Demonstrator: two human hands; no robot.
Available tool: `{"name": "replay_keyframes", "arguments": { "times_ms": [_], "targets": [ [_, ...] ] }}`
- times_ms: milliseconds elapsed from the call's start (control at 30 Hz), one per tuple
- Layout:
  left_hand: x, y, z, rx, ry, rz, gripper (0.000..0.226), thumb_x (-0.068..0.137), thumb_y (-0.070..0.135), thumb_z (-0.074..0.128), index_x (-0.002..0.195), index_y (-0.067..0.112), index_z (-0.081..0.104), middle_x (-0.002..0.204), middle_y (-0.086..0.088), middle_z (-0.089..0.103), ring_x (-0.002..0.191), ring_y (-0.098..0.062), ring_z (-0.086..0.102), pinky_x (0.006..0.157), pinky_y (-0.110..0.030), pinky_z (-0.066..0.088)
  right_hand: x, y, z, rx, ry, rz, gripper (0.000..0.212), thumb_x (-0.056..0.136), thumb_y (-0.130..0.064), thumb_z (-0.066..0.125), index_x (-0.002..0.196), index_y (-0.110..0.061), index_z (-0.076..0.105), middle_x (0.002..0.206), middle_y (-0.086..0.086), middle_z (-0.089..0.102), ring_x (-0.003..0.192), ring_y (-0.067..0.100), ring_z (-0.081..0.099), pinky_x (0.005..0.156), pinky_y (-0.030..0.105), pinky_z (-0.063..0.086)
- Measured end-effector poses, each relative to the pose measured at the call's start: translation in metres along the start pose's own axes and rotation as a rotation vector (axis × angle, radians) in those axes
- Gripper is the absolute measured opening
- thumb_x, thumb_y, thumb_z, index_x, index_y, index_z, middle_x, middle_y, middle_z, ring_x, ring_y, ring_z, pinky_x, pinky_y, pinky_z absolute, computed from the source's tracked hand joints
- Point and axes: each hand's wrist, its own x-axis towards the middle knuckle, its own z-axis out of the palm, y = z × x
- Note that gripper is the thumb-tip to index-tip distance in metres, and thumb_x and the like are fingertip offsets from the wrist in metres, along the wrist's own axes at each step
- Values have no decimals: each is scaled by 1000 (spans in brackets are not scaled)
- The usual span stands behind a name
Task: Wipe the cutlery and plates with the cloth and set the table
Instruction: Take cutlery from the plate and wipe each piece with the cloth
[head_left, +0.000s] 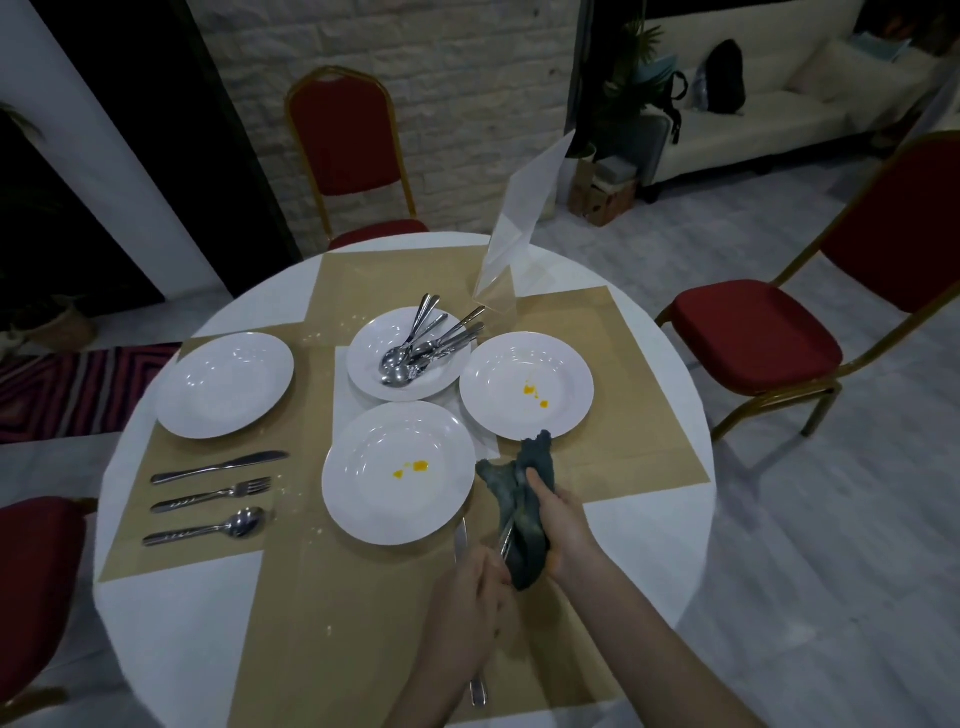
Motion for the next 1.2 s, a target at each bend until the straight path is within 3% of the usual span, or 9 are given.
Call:
{"name": "replay_keyframes", "arguments": {
  "times_ms": [167,233,367,500,767,900,967,1100,1200],
  "targets": [
    [-14,-4,-1,-165,12,-49,31,102,18,39,76,5,49,46,9,37,41,-10,30,44,-22,27,32,-22,-33,103,185,-86,43,94,-32,60,121,1,59,114,17,67,103,34,64,94,45,51],
    [-21,-3,-8,-283,85,-77,31,102,16,38,73,6,47,45,6,35,38,-8,28,38,-19,26,39,-35,-53,61,117,-7,50,97,-37,55,129,1,55,126,20,61,115,37,58,97,47,48],
    [-14,0,-12,-312,190,-70,28,103,16,37,83,1,49,48,0,41,35,-12,34,36,-20,27,5,-24,-45,51,-112,51,45,92,-47,58,120,-13,64,109,3,72,98,17,67,74,30,53],
    [-4,0,-3,-173,116,-24,27,103,13,33,82,2,47,49,-4,49,38,-20,44,37,-23,31,-33,6,-14,-132,-319,44,43,91,-45,61,114,-10,68,107,7,74,100,22,70,86,32,54],
    [-3,-7,-9,71,69,-40,29,100,21,43,77,8,54,60,-9,67,40,-15,53,43,-28,44,-52,10,2,-194,-312,-140,33,93,-34,61,102,-3,71,96,16,74,82,25,71,68,28,55],
    [-1,-1,-40,192,448,180,22,92,21,58,71,28,55,65,10,63,59,-7,55,53,-18,42,-53,6,0,-187,-291,-173,30,92,-32,63,101,-5,71,94,15,75,82,25,72,64,26,55],
    [7,5,-50,132,519,264,18,91,18,61,76,29,59,71,10,63,68,-6,57,57,-13,43,-54,8,1,-182,-314,-187,28,92,-32,63,104,-7,70,95,14,75,84,26,72,66,26,55],
    [29,14,-55,110,330,180,12,89,16,64,80,19,71,79,5,69,74,-4,61,65,-12,43,-58,17,9,-193,-382,-210,30,92,-33,63,108,-7,69,100,17,73,93,32,70,83,40,55],
    [38,14,-52,16,220,77,15,89,13,63,79,13,74,77,3,73,76,-16,65,68,-27,50,-58,19,12,-224,-391,-236,28,92,-31,62,107,-8,69,98,16,74,91,31,71,81,39,55]
  ]
}}
